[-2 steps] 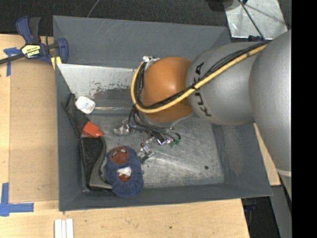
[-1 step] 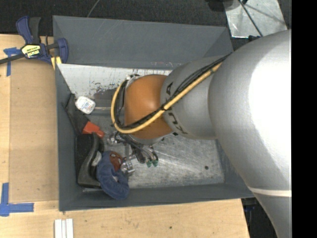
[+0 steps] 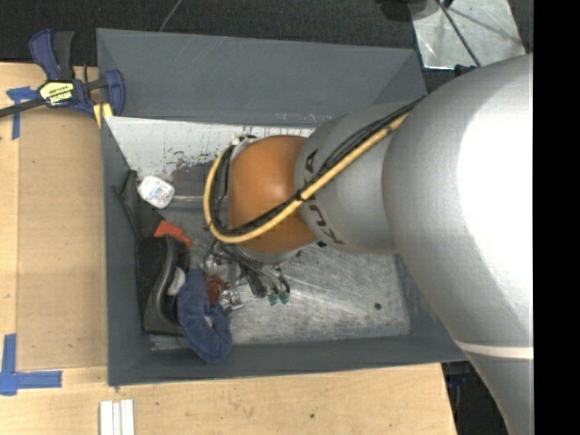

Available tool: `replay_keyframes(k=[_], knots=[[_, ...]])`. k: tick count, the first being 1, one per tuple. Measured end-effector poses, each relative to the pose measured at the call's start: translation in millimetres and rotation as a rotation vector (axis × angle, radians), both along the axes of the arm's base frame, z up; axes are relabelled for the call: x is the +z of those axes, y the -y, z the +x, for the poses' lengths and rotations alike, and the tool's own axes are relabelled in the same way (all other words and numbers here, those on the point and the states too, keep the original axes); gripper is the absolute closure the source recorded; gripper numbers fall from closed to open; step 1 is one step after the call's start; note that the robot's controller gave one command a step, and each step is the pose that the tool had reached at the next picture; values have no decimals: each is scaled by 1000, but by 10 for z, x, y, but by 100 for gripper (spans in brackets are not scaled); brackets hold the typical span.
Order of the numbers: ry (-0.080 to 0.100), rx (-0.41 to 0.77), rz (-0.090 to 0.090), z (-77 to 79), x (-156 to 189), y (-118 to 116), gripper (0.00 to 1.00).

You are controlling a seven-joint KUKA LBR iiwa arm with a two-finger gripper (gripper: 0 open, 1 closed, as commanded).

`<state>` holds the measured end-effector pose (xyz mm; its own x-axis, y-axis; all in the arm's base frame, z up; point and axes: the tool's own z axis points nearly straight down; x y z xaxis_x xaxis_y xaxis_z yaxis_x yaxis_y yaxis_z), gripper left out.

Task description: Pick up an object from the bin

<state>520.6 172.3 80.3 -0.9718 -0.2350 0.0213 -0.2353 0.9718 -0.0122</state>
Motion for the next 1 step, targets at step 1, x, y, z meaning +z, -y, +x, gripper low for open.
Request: replay_keyframes(k=[1], knots=[[22,497,22,-9,1114,137,100]])
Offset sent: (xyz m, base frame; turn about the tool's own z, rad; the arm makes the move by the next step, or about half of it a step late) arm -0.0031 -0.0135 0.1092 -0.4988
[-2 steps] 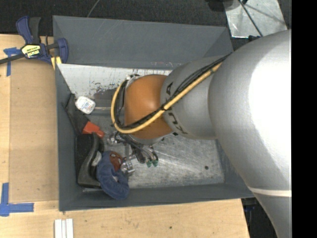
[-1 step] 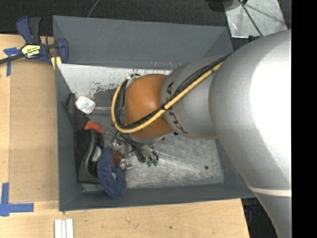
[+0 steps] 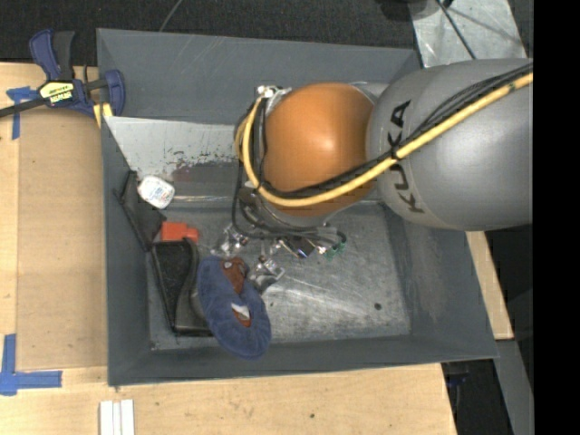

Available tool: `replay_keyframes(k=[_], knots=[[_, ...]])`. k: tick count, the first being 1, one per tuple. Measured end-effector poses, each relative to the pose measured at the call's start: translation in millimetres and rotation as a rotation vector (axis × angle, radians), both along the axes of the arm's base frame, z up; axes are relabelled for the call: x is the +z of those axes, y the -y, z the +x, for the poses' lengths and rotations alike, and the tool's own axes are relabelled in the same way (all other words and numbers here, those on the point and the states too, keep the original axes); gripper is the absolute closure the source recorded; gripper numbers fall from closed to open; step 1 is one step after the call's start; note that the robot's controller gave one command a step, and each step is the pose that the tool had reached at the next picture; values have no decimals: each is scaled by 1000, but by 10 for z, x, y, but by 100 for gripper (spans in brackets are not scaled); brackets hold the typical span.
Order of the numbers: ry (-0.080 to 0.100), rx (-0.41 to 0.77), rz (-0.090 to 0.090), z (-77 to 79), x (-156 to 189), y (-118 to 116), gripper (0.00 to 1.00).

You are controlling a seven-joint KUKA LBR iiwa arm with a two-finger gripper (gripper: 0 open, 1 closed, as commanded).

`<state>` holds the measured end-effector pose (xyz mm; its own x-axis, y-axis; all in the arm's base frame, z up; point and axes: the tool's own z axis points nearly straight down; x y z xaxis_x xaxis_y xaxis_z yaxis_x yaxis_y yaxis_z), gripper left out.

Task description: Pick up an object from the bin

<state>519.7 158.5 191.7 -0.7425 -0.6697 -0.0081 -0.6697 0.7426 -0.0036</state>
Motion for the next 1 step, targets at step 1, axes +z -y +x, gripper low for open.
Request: replay_keyframes(k=[1], knots=[[2,332,-3,294,663,179,100]])
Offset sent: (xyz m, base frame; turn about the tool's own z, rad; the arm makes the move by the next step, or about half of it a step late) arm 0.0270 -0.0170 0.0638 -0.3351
